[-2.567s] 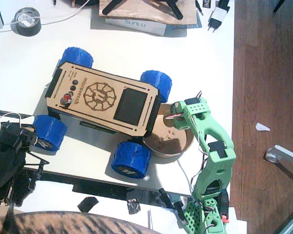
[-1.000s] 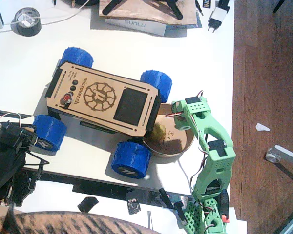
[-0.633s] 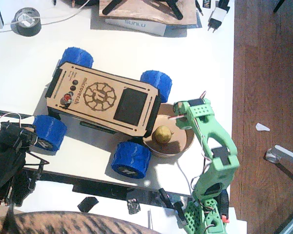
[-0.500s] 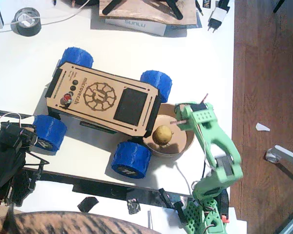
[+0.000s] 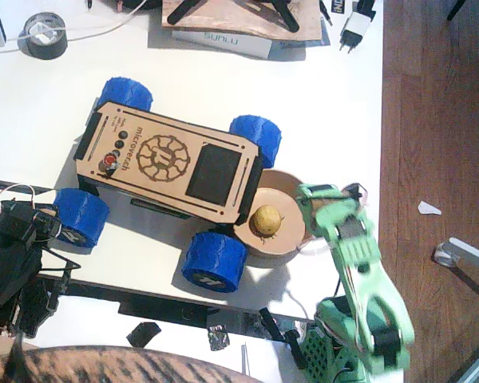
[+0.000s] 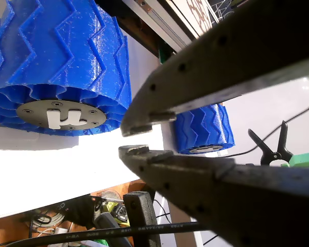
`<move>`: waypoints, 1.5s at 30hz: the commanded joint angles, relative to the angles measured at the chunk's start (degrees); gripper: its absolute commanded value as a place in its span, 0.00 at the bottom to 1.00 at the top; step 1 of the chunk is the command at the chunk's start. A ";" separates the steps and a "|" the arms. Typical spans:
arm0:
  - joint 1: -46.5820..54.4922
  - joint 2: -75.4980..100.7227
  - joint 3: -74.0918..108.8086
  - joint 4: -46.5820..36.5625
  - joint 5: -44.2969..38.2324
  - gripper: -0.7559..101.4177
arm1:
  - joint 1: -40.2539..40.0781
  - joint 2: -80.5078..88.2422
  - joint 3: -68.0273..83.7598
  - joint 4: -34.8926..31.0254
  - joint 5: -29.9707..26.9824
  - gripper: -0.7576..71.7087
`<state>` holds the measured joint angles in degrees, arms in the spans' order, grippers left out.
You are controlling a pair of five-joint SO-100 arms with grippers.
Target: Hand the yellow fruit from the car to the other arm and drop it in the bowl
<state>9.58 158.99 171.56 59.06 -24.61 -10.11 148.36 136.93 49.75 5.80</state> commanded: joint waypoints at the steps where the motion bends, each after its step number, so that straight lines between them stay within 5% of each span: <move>1: -0.35 0.18 -0.18 -0.53 0.53 0.01 | 0.70 9.58 2.81 -1.41 -1.32 0.01; 17: -0.35 -1.14 -0.18 -1.32 0.53 0.01 | 5.45 37.71 26.02 0.35 -0.70 0.01; 45: -0.35 -2.29 -0.18 -1.85 0.53 0.02 | 4.39 37.71 34.63 3.34 -0.44 0.01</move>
<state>9.58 156.71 171.56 58.01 -24.61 -5.19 185.54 171.74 52.73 5.10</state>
